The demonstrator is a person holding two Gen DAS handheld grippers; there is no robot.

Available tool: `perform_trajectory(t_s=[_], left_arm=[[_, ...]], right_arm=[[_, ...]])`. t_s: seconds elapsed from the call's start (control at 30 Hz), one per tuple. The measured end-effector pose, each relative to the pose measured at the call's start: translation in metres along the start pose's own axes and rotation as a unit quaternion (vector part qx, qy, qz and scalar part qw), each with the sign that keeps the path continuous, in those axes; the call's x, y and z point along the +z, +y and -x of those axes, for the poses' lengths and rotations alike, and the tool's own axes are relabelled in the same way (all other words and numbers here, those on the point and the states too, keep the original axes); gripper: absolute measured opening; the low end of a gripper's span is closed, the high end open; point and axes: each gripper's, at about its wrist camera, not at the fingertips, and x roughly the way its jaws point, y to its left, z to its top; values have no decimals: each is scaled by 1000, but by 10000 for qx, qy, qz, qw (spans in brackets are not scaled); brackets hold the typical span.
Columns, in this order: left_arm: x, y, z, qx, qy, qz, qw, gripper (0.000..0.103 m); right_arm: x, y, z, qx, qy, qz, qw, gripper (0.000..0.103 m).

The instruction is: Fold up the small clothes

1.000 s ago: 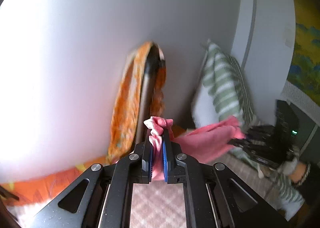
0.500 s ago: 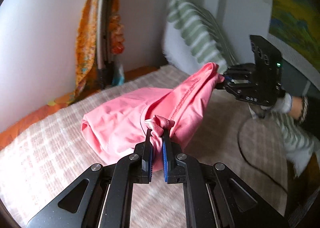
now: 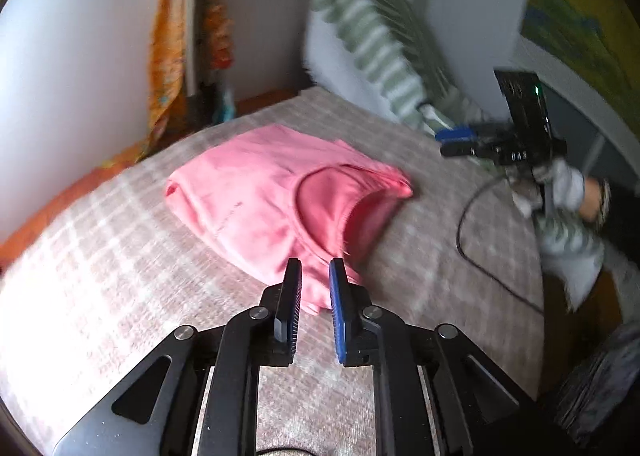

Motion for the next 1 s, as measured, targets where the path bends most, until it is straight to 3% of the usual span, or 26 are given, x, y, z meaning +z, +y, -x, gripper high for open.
perform_trajectory(t_s=[0.07, 0.17, 0.23, 0.5, 0.6, 0.7, 0.8, 0.9, 1.0], left_arm=[[1, 6, -5, 73, 98, 190, 9997, 12], [2, 6, -14, 170, 93, 122, 9997, 14], [3, 3, -22, 126, 90, 112, 9998, 19], [-4, -18, -50, 209, 359, -348, 9985, 20], [-7, -20, -47, 206, 300, -213, 9991, 20], [-5, -34, -41, 165, 178, -421, 9988, 23], [-8, -54, -47, 245, 265, -946, 9949, 42], [-14, -70, -56, 355, 422, -1428, 9882, 42], [-19, -75, -66, 553, 569, -1697, 9823, 42]], right_arm=[[6, -3, -13, 234, 83, -394, 9989, 57], [9, 2, -26, 208, 56, -544, 9983, 54], [8, 9, -29, 201, 21, -554, 9983, 54], [13, 34, -43, 124, 74, -243, 9996, 52], [8, 41, -39, 218, 192, -202, 9994, 52], [-4, 38, -36, 287, 334, -610, 9972, 51], [-14, 28, -36, 61, 394, -1030, 9939, 52], [-24, 7, -38, 163, 440, -1848, 9817, 53], [-27, -5, -44, 228, 528, -2273, 9721, 53]])
